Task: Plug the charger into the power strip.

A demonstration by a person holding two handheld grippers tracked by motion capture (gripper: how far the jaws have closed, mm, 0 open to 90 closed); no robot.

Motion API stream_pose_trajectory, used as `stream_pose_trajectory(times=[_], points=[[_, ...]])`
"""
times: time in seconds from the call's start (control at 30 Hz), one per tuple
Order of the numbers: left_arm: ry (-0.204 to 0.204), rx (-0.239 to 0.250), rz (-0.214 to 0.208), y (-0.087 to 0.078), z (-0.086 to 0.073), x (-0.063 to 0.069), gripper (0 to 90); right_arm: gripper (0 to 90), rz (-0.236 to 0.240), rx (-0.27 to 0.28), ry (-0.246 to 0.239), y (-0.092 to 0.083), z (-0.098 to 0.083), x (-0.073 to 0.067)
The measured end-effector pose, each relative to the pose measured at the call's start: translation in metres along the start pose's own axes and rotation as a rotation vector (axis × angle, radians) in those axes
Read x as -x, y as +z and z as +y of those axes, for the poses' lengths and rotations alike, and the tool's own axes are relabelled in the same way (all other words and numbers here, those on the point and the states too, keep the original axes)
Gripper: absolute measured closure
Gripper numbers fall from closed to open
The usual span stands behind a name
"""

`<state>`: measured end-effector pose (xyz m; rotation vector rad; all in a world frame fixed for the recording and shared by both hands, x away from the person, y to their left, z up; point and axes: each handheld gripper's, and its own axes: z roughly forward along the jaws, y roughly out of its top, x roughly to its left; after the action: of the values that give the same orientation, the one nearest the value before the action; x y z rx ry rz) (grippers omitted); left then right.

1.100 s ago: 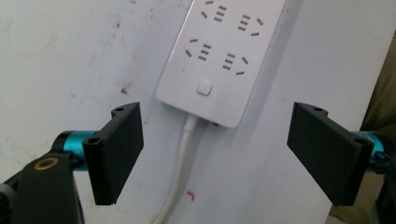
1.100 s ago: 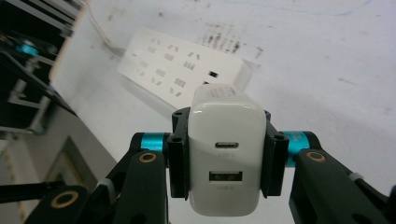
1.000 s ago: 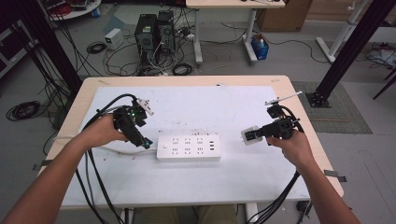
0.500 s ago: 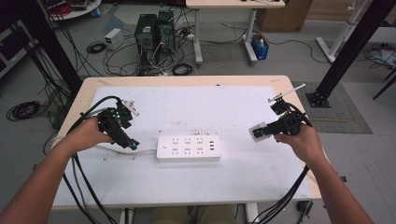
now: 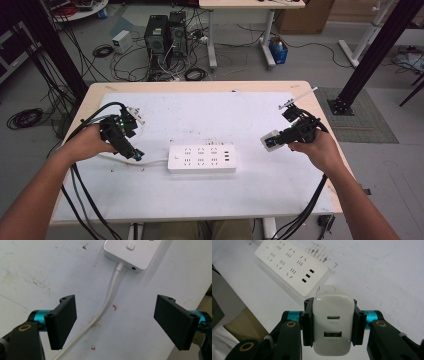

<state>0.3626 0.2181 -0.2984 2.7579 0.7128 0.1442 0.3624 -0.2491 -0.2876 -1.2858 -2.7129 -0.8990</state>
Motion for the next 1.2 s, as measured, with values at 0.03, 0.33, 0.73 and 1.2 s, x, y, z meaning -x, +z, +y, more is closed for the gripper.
stream_pose_trajectory(times=[0.03,0.33,0.73,1.2], points=[[-0.010,0.006,-0.002,0.001,-0.001,0.001,18.6,62.1,-0.002,-0.005,-0.020,0.001,0.003,-0.001],[0.021,-0.025,-0.006,0.006,-0.003,0.002,18.6,62.1,0.023,-0.042,-0.188,0.013,0.037,-0.023],[0.021,-0.061,-0.030,0.019,-0.001,0.001,18.6,62.1,0.060,-0.182,-0.465,0.069,0.078,-0.060],[0.048,-0.119,0.022,0.031,0.000,-0.006,18.6,62.1,-0.008,-0.351,-0.728,0.135,0.100,-0.085]])
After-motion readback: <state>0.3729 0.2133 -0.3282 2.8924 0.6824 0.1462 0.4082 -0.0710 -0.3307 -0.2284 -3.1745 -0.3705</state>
